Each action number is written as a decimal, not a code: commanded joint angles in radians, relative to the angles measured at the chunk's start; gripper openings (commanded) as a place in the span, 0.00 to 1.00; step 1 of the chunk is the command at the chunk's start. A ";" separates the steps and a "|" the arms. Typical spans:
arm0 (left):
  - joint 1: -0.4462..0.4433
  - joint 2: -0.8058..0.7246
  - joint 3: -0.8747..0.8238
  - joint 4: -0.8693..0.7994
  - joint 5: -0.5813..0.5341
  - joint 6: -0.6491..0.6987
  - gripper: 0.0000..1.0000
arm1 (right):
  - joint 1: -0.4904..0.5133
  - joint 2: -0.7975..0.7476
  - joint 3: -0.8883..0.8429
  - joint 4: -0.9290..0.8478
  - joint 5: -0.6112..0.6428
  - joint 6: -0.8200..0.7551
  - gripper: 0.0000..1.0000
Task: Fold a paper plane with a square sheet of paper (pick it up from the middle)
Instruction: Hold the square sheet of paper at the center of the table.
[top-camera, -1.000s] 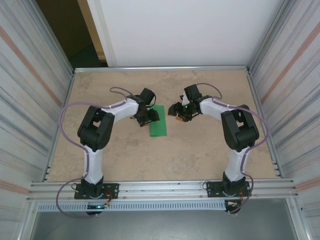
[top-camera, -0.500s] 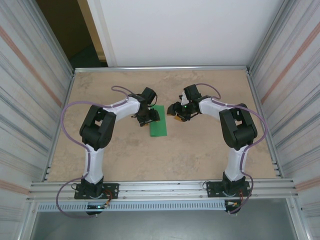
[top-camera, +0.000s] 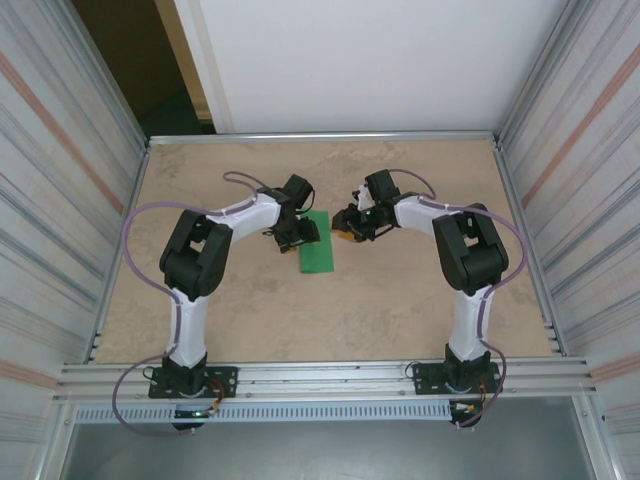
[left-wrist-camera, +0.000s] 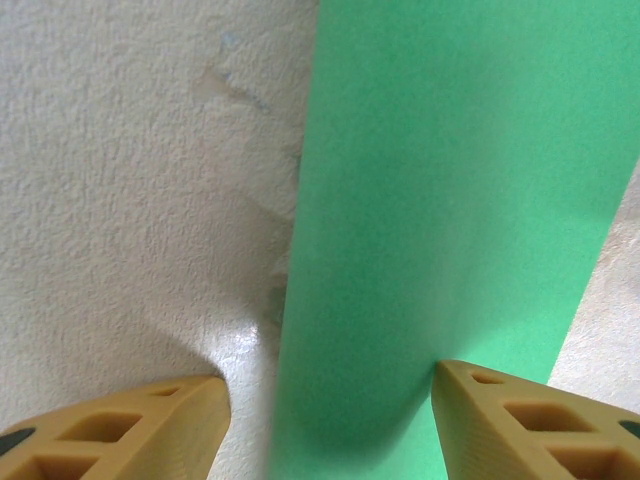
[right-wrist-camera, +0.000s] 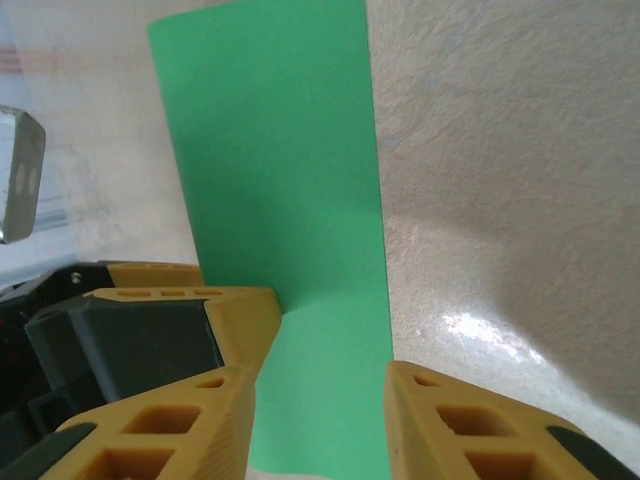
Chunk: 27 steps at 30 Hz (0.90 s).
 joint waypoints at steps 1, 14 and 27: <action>-0.014 0.230 -0.110 -0.045 -0.016 0.007 0.60 | 0.013 0.038 0.046 -0.001 -0.049 -0.002 0.28; -0.014 0.232 -0.117 -0.043 -0.016 0.006 0.61 | 0.033 0.146 0.124 -0.047 -0.097 -0.032 0.09; -0.009 0.203 -0.126 -0.038 -0.007 0.004 0.61 | 0.040 0.209 0.137 -0.166 0.020 -0.084 0.09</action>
